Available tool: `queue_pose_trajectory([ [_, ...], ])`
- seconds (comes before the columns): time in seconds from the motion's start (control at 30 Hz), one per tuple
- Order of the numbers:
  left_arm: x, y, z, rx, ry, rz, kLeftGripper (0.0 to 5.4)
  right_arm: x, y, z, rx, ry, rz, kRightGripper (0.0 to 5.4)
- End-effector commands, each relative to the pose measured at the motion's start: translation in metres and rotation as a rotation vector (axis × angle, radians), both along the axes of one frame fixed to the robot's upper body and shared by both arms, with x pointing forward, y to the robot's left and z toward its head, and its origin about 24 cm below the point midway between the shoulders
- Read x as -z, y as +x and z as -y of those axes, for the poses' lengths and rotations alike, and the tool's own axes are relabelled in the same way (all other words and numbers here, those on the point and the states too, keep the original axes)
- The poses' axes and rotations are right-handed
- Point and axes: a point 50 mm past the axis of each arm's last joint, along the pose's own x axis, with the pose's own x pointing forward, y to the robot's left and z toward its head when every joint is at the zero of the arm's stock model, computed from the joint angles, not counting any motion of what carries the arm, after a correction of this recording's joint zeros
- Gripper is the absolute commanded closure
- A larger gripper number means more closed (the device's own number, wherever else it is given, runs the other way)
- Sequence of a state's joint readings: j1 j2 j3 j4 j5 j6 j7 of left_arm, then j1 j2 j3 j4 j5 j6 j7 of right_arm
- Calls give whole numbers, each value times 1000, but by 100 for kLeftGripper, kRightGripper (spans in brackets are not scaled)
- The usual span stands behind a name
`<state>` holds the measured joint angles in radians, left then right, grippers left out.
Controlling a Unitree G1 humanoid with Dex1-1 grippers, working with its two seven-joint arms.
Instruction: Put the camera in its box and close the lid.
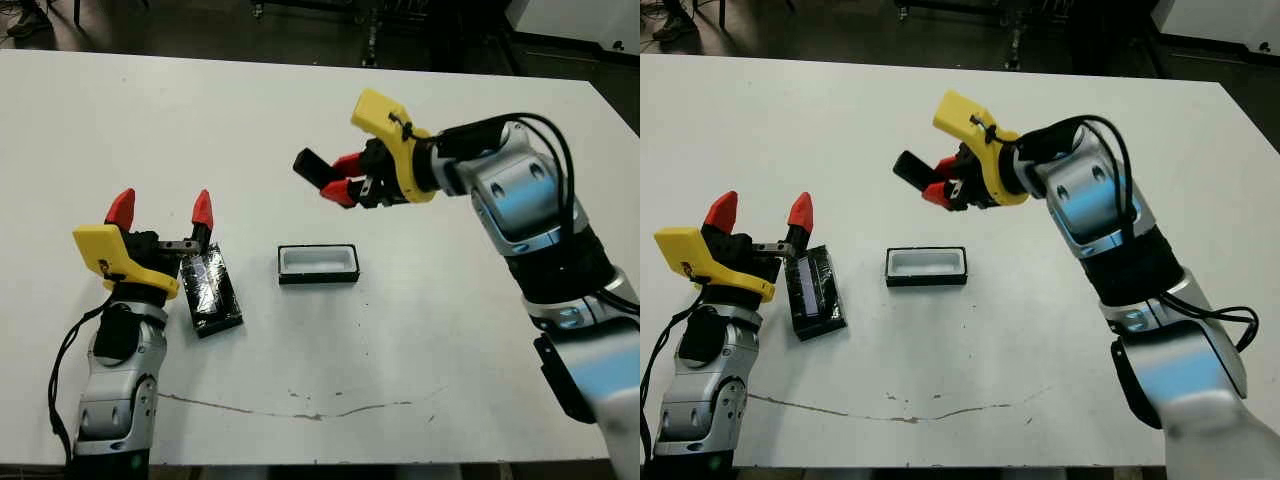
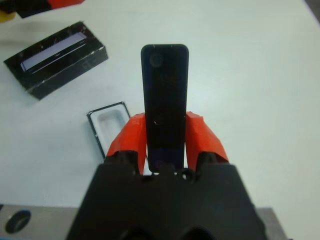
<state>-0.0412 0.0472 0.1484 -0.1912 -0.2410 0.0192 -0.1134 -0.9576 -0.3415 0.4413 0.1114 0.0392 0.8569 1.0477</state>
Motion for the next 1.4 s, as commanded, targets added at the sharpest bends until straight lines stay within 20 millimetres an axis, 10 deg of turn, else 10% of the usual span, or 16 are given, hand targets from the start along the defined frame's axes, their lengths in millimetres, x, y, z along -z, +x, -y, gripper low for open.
queue_pose_trajectory([
  [0.03,-1,1,-1,-1,11,-2,0,1,4,2,-80,-45,-17,374],
  [0.43,-1,1,0,-1,9,-4,0,6,21,2,-376,-70,-82,374],
  [1.4,1,0,-1,1,4,-5,0,25,21,-4,-348,-119,-154,374],
])
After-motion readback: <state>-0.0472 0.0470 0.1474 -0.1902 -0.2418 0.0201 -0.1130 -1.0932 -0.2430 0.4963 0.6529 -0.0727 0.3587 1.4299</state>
